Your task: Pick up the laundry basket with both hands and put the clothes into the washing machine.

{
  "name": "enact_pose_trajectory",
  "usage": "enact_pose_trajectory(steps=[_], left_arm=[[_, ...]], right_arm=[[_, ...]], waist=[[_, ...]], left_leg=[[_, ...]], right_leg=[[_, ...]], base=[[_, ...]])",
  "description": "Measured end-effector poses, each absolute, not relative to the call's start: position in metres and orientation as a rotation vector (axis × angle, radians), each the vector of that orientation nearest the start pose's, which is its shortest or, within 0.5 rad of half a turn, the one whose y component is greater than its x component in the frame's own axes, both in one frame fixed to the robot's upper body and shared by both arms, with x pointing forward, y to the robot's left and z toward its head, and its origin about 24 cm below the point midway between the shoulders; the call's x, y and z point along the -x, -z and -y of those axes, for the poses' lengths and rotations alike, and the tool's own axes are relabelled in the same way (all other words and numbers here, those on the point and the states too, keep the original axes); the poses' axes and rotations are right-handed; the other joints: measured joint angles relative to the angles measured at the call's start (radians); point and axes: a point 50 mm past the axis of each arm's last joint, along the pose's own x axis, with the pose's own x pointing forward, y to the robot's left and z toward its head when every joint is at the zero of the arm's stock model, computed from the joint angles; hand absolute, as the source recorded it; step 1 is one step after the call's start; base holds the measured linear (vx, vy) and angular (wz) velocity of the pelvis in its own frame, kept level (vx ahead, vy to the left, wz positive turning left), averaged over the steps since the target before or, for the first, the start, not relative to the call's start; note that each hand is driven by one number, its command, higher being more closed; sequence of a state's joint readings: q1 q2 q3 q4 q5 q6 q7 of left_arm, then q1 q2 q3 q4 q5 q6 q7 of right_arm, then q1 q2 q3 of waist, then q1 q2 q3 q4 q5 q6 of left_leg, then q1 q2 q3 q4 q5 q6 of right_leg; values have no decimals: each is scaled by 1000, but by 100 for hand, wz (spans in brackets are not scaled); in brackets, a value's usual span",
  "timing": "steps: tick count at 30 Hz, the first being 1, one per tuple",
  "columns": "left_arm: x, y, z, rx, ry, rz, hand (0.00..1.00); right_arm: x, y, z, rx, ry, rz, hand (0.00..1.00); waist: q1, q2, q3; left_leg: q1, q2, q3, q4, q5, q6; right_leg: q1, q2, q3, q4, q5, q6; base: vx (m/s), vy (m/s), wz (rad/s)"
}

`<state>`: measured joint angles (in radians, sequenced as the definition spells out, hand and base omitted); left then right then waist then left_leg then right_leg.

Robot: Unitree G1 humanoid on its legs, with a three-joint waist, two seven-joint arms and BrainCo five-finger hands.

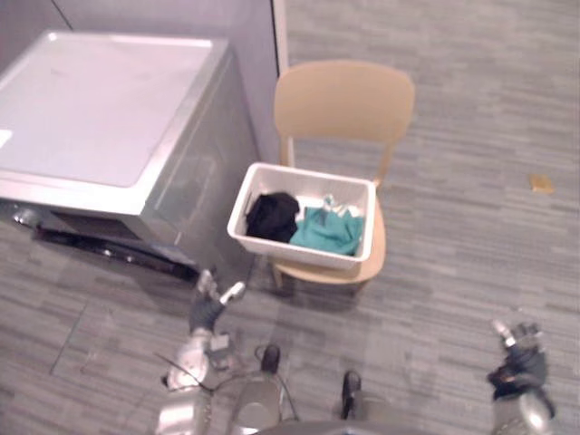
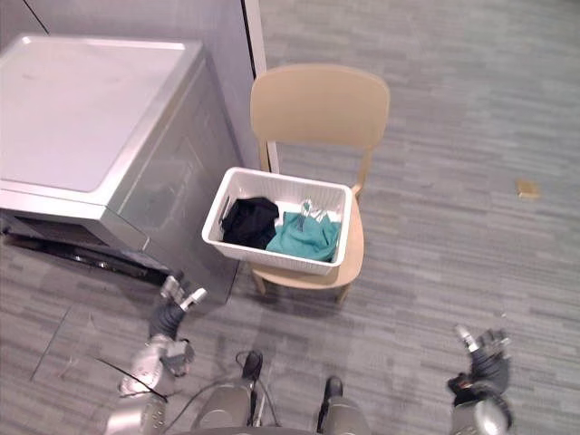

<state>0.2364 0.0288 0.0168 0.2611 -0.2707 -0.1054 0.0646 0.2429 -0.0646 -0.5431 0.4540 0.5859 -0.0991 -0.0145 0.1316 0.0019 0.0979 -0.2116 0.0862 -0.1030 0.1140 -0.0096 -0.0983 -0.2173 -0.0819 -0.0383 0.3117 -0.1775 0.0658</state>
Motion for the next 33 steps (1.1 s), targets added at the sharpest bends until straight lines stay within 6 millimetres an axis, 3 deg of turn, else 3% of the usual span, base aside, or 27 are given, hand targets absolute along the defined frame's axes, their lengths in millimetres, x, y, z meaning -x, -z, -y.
enact_pose_trajectory(steps=[1, 3, 6, 8, 9, 10, 15, 19, 21, 25, 28, 30, 32, 33], left_arm=[[-172, 69, -178, 231, -237, -436, 0], [-146, 110, -180, 254, -326, -660, 0], [-106, 144, -189, 292, -454, -888, 0], [-78, 158, -192, 316, -523, -1015, 0], [-69, 162, -194, 357, -569, -1052, 0], [-60, 165, -197, 377, -605, -1081, 0], [-42, 172, -197, 440, -638, -1174, 0], [-43, 173, -199, 445, -620, -1187, 0], [-44, 174, -197, 455, -616, -1192, 0], [-51, 173, -197, 433, -589, -1173, 0], [-60, 171, -195, 458, -600, -1126, 0], [-67, 169, -195, 481, -616, -1086, 0], [-67, 169, -195, 506, -641, -1079, 0], [-54, 171, -198, 525, -691, -1102, 0]], right_arm=[[-103, 89, 289, -539, 841, -413, 0], [-78, 126, 253, -629, 849, -627, 0], [-46, 152, 218, -710, 849, -836, 0], [-28, 161, 209, -750, 881, -923, 0], [-21, 163, 211, -765, 912, -941, 0], [-12, 167, 209, -796, 947, -976, 0], [4, 174, 205, -849, 1017, -1067, 0], [1, 175, 208, -849, 1018, -1084, 0], [-5, 176, 209, -848, 1008, -1085, 0], [-16, 176, 208, -811, 953, -1089, 0], [-34, 174, 207, -707, 821, -1104, 0], [-48, 171, 214, -641, 763, -1071, 0], [-56, 168, 221, -614, 754, -1042, 0], [-62, 167, 223, -604, 745, -1031, 0]], waist=[[-8, 0, -11], [-20, 0, -46], [-40, 4, -75], [-45, 4, -98], [-48, 18, -110], [-54, 9, -114], [-65, 21, -130], [-71, 22, -127], [-96, 21, -125], [-113, 28, -99], [-105, 29, -63], [-92, 40, -20], [-88, 50, 8], [-86, 46, 10]], left_leg=[[13, 0, 0, -5, 0, 0], [61, 2, 18, -30, -3, 4], [117, 9, 48, -65, -3, 4], [144, 15, 81, -84, -2, 3], [157, 15, 85, -89, -2, 3], [176, 15, 88, -106, 0, 1], [234, 5, 105, -123, 5, -3], [262, -6, 80, -132, 5, -2], [262, -14, 46, -129, 10, 4], [235, -20, -33, -104, 11, 1], [162, -30, -126, -100, 53, -25], [100, -26, -209, -132, 117, -30], [74, -11, -149, -141, 114, -2], [67, -19, -95, -91, 109, -6]], right_leg=[[12, -2, -4, -1, -4, 1], [57, -7, -6, -6, -20, 10], [106, -10, -6, -34, -20, 10], [117, -9, 11, -56, -14, 16], [134, -9, 14, -73, -7, 18], [152, -8, 16, -97, 1, 18], [209, -8, 40, -152, 27, 15], [252, -11, 27, -169, 29, 16], [272, -18, -8, -169, 24, 22], [277, -29, -79, -101, -31, 12], [215, -34, -175, 25, -102, -15], [176, -52, -311, 83, -133, -37], [184, -68, -396, 83, -133, -49], [192, -97, -443, 82, -127, -56]], base=[[-17, -37, 15], [-3, -17, 3], [12, 1, 0], [61, 13, -19], [78, 27, -20], [87, 23, -11], [89, 17, -15], [53, 1, 14], [12, -16, 46], [-56, -40, 64], [-105, -101, 105], [-183, -147, 166], [-111, -43, 142], [-40, -16, 134]])
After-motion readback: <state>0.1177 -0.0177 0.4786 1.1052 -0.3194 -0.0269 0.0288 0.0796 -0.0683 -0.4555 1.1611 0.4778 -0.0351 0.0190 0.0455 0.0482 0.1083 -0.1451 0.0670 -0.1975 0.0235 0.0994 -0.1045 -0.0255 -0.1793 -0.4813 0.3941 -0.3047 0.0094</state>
